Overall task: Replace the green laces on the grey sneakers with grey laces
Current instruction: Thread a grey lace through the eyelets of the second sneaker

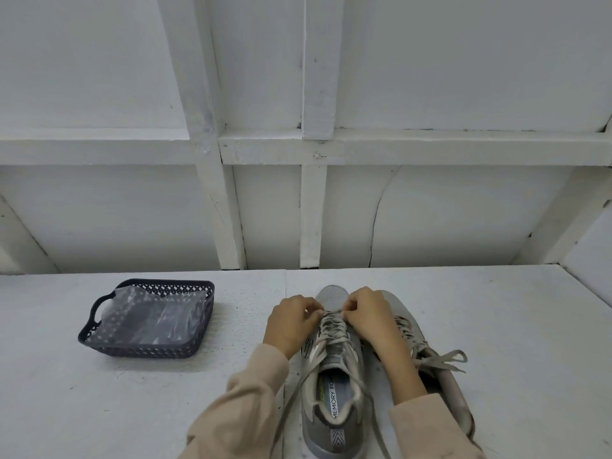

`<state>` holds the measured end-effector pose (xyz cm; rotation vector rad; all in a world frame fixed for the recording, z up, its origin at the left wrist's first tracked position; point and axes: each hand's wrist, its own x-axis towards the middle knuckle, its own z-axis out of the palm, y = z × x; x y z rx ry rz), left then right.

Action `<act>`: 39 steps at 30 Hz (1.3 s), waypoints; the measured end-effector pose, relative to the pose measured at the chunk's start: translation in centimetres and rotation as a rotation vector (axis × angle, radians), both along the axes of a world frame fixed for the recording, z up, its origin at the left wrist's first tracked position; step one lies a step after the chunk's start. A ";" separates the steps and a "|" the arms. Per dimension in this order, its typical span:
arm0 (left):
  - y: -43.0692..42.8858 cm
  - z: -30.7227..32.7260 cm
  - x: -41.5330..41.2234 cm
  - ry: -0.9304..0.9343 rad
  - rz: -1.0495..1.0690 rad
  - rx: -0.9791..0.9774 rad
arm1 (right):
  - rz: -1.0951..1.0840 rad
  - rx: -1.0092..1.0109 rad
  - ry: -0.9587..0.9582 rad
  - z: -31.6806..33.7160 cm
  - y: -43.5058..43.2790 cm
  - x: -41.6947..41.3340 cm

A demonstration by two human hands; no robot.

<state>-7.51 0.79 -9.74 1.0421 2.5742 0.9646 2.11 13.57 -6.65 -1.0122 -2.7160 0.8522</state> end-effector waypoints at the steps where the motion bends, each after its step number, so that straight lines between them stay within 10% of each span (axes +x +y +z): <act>1: -0.1 0.0 0.1 0.005 0.012 0.023 | 0.012 -0.001 -0.002 0.0 0.1 0.1; 19: 0.3 -1.3 0.7 0.236 -0.037 -0.045 | 0.170 0.015 0.022 -0.9 -0.8 0.5; 39: -1.2 -1.1 0.2 0.090 -0.080 0.028 | 0.056 0.042 0.089 -1.7 -0.5 1.2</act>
